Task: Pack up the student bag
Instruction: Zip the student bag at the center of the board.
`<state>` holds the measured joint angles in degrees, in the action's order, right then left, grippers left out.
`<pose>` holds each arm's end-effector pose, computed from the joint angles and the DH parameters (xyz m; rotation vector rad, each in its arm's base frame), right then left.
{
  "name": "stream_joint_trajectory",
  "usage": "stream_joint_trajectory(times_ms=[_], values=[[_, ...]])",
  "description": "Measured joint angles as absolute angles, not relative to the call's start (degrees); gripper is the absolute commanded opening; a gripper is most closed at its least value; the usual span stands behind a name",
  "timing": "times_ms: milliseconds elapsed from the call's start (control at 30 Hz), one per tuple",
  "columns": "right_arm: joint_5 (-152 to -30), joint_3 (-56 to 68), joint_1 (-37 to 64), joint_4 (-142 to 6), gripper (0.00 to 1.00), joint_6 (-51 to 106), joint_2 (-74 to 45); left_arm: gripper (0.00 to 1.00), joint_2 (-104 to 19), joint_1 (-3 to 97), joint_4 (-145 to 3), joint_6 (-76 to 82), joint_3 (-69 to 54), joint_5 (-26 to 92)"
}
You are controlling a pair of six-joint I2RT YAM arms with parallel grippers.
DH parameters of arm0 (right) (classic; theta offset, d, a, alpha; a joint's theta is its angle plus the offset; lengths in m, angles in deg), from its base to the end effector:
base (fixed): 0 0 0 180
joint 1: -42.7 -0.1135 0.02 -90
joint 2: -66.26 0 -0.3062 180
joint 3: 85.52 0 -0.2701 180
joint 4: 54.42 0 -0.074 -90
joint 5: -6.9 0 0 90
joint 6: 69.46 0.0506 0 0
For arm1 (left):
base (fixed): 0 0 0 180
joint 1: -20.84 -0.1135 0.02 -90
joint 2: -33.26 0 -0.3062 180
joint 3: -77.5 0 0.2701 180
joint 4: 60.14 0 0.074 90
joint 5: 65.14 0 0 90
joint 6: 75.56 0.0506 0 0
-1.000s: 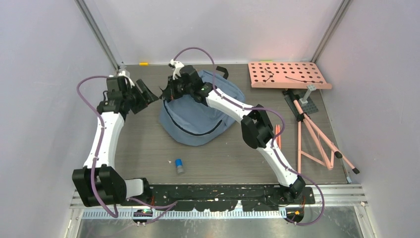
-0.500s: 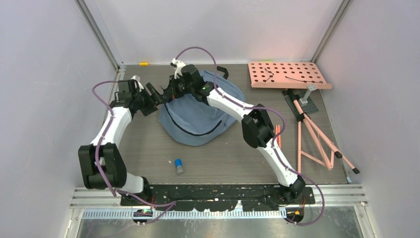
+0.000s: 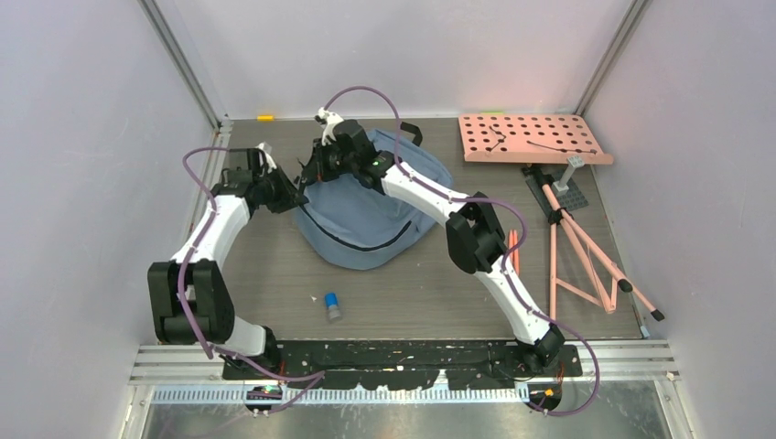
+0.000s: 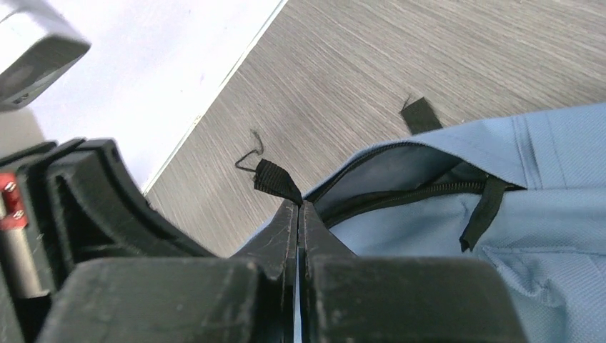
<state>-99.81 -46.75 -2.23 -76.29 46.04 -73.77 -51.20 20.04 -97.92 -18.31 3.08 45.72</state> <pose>0.4423 0.4618 0.2726 -0.5558 2.0024 1.0725 0.3381 -0.0133 0.2813 -0.5391 2.3895 -0.6917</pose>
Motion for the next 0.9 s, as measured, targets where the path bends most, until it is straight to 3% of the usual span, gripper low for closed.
stream_joint_trajectory(times_ms=[267, 900], values=[[-95.0, -50.4, -3.5, -76.3, 0.01, 45.9, -76.1, 0.00, -44.6, 20.0, -101.9, -15.6, 7.0, 43.2], [-80.0, -47.7, -3.4, -75.8, 0.00, 39.7, -76.7, 0.00, -44.8, 20.5, -107.2, -13.6, 6.3, 38.8]])
